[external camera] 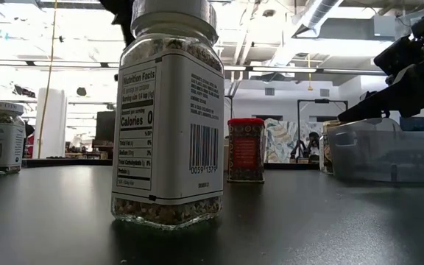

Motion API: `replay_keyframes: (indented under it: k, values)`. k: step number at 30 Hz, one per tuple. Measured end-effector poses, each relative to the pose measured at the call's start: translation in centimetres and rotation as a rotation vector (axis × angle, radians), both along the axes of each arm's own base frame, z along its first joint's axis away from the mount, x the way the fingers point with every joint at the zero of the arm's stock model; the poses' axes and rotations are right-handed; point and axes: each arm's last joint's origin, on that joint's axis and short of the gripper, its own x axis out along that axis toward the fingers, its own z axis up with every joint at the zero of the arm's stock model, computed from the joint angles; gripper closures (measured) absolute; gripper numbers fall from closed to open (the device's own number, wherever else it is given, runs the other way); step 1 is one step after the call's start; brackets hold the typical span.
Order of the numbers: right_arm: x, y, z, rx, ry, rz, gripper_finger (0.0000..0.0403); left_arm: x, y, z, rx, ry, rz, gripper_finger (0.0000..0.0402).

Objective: Sort spices by type
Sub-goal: Put the top left red seasoning can into the gray bin

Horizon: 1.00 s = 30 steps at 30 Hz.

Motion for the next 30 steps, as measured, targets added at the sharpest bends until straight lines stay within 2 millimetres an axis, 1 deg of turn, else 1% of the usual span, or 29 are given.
replay_keyframes:
  k: [4,7,9,11,17,23,27,30]
  values:
    - [0.0,0.0,0.0,-0.002,0.000,0.001,0.0035,1.5,-0.8,4.0,0.157,-0.088,-0.148,0.0186]
    - [0.0,0.0,0.0,-0.002,0.000,0.001,0.0035,2.8,-1.1,6.3,0.263,-0.171,-0.246,0.0186]
    - [0.0,0.0,0.0,-0.002,0.000,0.001,0.0035,3.8,-0.9,6.9,0.300,-0.198,-0.308,0.0186]
    - [0.0,0.0,0.0,-0.002,0.000,0.001,0.0035,4.9,-0.7,6.9,0.312,-0.183,-0.373,0.0186]
    - [0.0,0.0,0.0,-0.002,0.000,0.001,0.0035,8.6,-0.3,4.9,0.318,-0.084,-0.600,0.0186]
    - [0.0,0.0,0.0,-0.002,0.000,0.001,0.0035,12.0,-0.6,1.8,0.323,0.025,-0.816,0.0186]
    - [0.0,0.0,0.0,-0.002,0.000,0.001,0.0035,12.9,-0.6,-0.1,0.299,0.100,-0.908,0.0189]
    - [0.0,0.0,0.0,-0.001,0.000,0.000,0.0035,13.1,0.1,-1.9,0.239,0.149,-0.911,0.0191]
